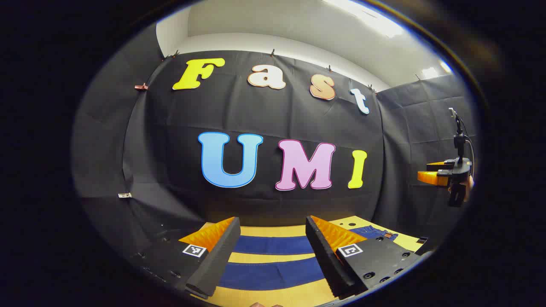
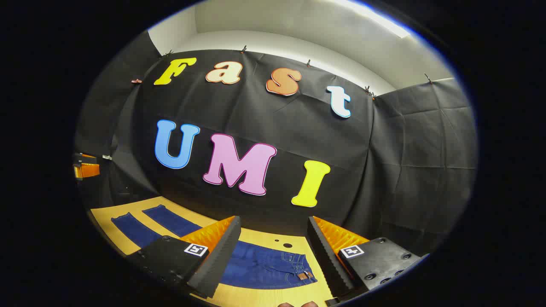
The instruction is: Grasp the waist and the cuffs of the jeans and fold them to make the two legs overlap; first hold the waist and fold one-third of the jeans toward the cuffs, then hold the cuffs and fold the remaining one-third in the same direction to finish folding.
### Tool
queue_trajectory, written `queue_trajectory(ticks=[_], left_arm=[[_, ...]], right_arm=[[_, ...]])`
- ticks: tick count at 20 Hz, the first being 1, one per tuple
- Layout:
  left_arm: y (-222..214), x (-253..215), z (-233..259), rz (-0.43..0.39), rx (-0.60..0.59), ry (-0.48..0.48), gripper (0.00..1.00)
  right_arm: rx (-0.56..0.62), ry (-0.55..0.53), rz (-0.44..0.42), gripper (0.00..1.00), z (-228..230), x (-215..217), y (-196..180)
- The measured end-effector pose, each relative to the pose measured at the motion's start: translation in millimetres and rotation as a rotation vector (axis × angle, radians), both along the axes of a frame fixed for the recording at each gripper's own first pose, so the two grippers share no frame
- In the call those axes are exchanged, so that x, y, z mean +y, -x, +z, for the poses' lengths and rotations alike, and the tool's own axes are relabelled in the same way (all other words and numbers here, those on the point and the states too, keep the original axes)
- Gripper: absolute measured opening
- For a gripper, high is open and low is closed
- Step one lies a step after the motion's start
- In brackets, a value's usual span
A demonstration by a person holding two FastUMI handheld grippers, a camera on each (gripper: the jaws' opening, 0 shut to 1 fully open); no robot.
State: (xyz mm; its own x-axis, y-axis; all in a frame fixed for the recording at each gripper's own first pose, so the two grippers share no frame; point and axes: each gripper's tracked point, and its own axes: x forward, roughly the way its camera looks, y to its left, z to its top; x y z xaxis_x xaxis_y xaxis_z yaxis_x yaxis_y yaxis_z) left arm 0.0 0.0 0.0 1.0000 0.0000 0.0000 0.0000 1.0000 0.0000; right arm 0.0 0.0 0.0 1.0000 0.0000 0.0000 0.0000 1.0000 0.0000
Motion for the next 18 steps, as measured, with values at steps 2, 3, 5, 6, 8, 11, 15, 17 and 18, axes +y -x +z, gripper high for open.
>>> queue_trajectory(ticks=[2,3,5,6,8,11,15,17,18], left_arm=[[-0.6,1.9,-2.7,0.001,0.003,0.007,0.96],[-1.5,2.5,-4.8,0.003,0.008,0.009,0.96],[-3.5,5.3,-6.4,0.007,0.011,0.017,0.96],[-3.9,6.4,-7.2,0.008,0.013,0.021,0.96],[-6.4,8.9,-10.0,0.013,0.017,0.037,0.96],[-13.1,12.2,-13.6,0.026,0.034,0.06,0.96],[-15.4,13.6,-4.3,0.059,0.017,0.075,0.96],[-10.2,12.4,-1.3,0.074,-0.004,0.079,0.96],[-7.9,12.9,-1.0,0.081,-0.005,0.082,0.96]], right_arm=[[0.002,-0.002,-0.002,0.96,-0.5,-1.5,-1.0],[0.003,-0.002,-0.004,0.96,-1.5,-2.8,-1.3],[0.006,0.004,-0.012,0.96,-2.6,-6.6,-3.1],[0.01,0.007,-0.015,0.96,-3.5,-8.4,-4.1],[0.014,0.006,-0.022,0.96,-5.2,-12.3,-4.4],[0.008,-0.012,-0.035,0.96,-7.1,-16.8,-6.9],[0.002,-0.088,-0.037,0.96,-9.0,-13.8,-19.1],[-0.005,-0.109,-0.042,0.96,-6.2,-13.7,-30.2],[-0.012,-0.11,-0.041,0.96,-3.7,-12.7,-36.0]])
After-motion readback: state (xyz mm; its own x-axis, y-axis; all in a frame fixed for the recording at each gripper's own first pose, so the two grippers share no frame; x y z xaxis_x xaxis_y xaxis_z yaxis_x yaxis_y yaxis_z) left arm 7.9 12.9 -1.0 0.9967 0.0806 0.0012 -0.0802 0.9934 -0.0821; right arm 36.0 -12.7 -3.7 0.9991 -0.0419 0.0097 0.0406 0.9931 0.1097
